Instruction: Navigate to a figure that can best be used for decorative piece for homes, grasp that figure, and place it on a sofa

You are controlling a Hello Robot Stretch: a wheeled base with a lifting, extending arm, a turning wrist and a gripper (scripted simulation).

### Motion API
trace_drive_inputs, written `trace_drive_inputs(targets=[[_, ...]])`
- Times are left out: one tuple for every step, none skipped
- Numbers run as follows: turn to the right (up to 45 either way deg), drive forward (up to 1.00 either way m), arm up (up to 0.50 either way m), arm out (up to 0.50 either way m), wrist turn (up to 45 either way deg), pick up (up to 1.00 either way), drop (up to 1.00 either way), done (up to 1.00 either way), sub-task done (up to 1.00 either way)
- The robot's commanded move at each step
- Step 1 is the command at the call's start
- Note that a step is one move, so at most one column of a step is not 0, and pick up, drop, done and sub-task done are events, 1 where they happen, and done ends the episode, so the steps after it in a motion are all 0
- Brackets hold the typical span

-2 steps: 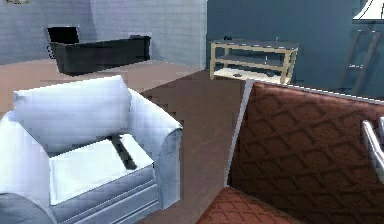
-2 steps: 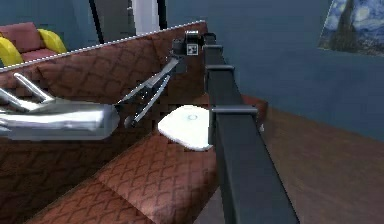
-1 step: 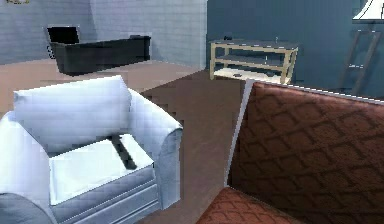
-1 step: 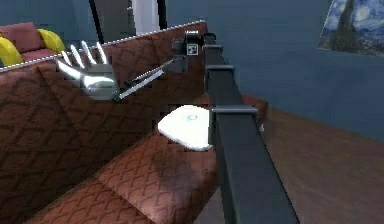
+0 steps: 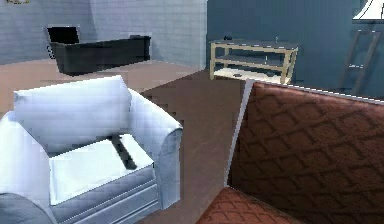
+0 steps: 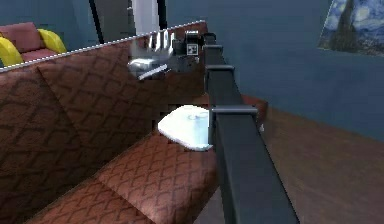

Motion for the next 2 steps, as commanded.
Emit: trace_drive_inputs(targets=[[0.0, 0.0, 0.0, 0.0, 36.0, 0.0, 0.0, 0.0, 0.0], [0.0, 0.0, -0.4, 0.0, 0.0, 0.0, 0.0, 0.0, 0.0]])
